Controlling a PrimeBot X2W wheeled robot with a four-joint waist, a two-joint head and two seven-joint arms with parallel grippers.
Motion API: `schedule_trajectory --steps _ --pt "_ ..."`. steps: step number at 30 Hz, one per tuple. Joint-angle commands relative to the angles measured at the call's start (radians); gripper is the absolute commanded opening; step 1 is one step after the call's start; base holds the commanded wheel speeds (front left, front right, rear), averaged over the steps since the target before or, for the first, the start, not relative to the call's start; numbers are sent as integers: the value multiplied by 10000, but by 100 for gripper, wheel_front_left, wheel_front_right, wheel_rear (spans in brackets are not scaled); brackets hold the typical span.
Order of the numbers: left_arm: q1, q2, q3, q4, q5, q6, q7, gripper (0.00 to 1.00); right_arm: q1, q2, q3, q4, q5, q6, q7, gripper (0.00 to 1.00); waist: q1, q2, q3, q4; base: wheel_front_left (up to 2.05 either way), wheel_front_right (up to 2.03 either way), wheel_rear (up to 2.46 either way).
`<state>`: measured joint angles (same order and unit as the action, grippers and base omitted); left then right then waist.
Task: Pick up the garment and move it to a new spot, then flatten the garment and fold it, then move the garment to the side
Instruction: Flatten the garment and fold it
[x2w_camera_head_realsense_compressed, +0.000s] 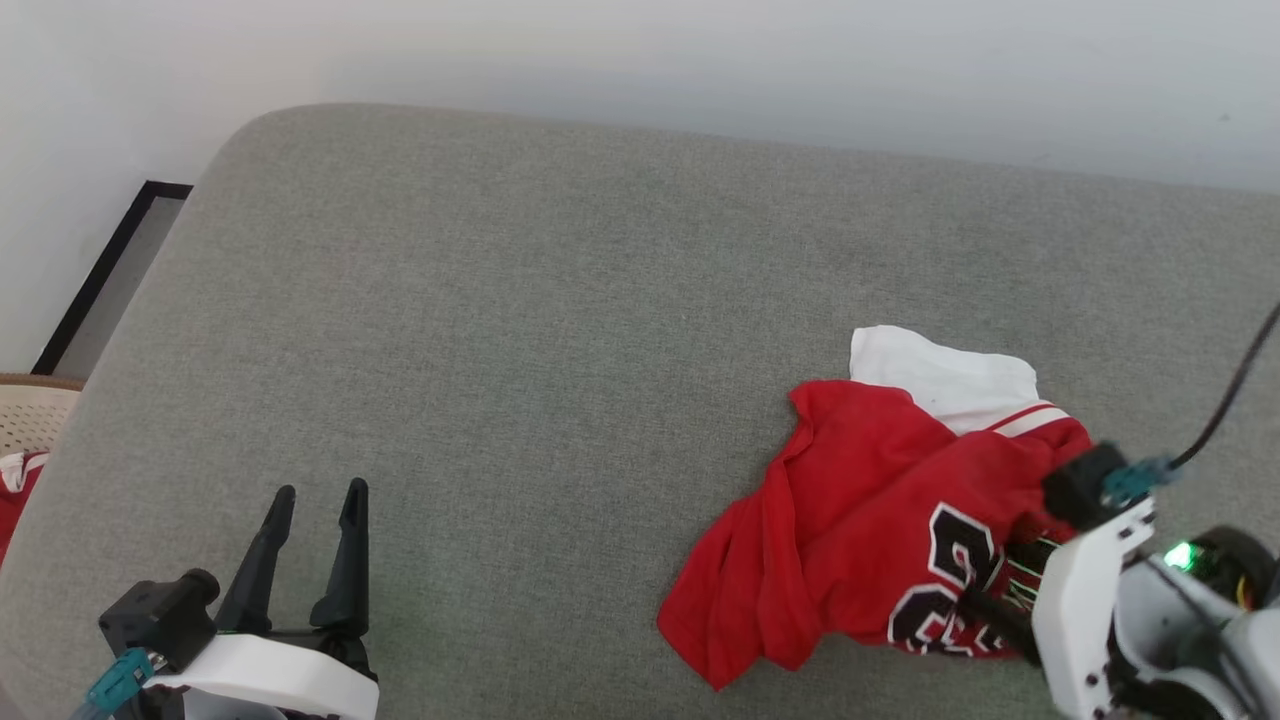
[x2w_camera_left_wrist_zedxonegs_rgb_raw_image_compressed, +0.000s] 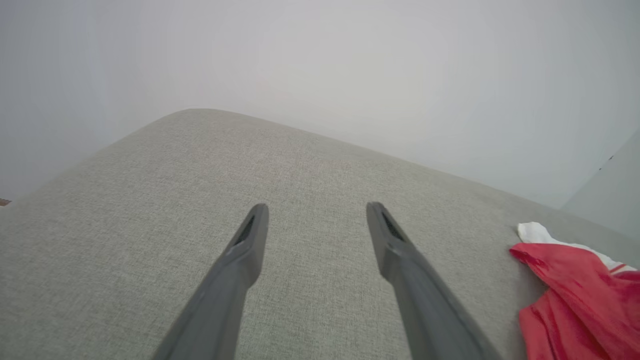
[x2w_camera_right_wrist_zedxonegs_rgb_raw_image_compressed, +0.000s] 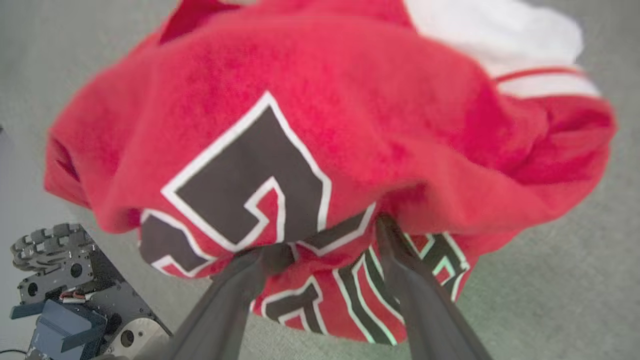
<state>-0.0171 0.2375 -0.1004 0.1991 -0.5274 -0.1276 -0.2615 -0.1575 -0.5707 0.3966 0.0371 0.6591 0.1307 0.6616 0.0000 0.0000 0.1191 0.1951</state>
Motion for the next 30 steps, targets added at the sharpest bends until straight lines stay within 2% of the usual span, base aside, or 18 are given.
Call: schedule_trajectory --steps 1,6,13,17,22,30 --pt "45 42 3 -3 -18 -23 -51 100 23 29 -152 -238 20 -1 68 100 0 0 -28 -9 0 0 0" --pt "73 35 -124 3 -71 -23 -51 100 -286 32 -1098 -1147 -375 1 429 100 0 0 -75 120 0 0 0" --pt "-120 53 -391 46 -146 -23 -51 100 -1228 27 -1657 -1011 -610 -1 348 100 0 0 49 507 0 0 0" --pt "-261 34 -583 103 -192 -23 -51 100 -1960 -110 -1708 -143 -841 -1 54 100 0 0 174 800 0 0 0" --pt "-518 -1 -843 198 -287 -23 -51 100 -2810 -303 -1456 1446 -670 -1 197 100 0 0 445 1225 0 0 0" --pt "-925 -136 -1215 286 -407 -23 -53 100 -4208 -642 -325 3769 -399 -1 737 100 0 0 1071 1862 0 0 0"
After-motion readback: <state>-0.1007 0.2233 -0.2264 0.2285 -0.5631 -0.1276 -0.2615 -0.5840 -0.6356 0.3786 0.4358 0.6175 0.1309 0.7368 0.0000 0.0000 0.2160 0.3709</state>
